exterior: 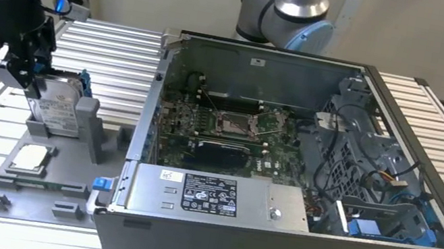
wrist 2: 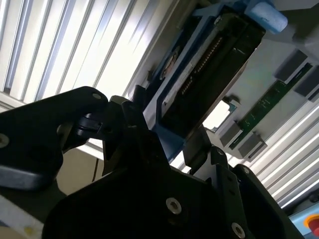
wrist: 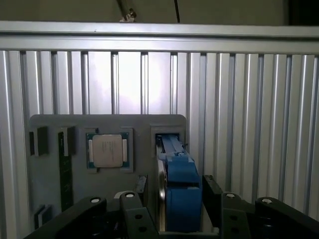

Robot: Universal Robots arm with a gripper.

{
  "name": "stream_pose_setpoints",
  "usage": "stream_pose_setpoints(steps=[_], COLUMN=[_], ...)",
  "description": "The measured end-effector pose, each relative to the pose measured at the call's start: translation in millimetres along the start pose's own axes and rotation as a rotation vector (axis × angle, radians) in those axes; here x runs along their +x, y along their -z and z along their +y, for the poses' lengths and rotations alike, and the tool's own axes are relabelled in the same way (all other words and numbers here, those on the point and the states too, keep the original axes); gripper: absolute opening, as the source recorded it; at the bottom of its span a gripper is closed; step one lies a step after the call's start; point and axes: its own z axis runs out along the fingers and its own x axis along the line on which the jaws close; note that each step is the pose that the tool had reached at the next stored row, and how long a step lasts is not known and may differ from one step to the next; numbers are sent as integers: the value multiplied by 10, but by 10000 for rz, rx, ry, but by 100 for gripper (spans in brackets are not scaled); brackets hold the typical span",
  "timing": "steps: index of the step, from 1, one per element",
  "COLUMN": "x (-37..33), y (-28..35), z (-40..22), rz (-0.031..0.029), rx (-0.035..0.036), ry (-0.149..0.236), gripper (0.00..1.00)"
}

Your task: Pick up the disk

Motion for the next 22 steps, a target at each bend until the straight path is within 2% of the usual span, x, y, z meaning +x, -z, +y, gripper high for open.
stream_pose_setpoints(steps=[16, 17, 22], x=[-1, -1, -1], y=[0, 0, 0], z=[1, 1, 1], rz=[-23, -24, -29], rx=[-1, -1, -1], ry=[-2, -2, -2], gripper=[100, 0, 0])
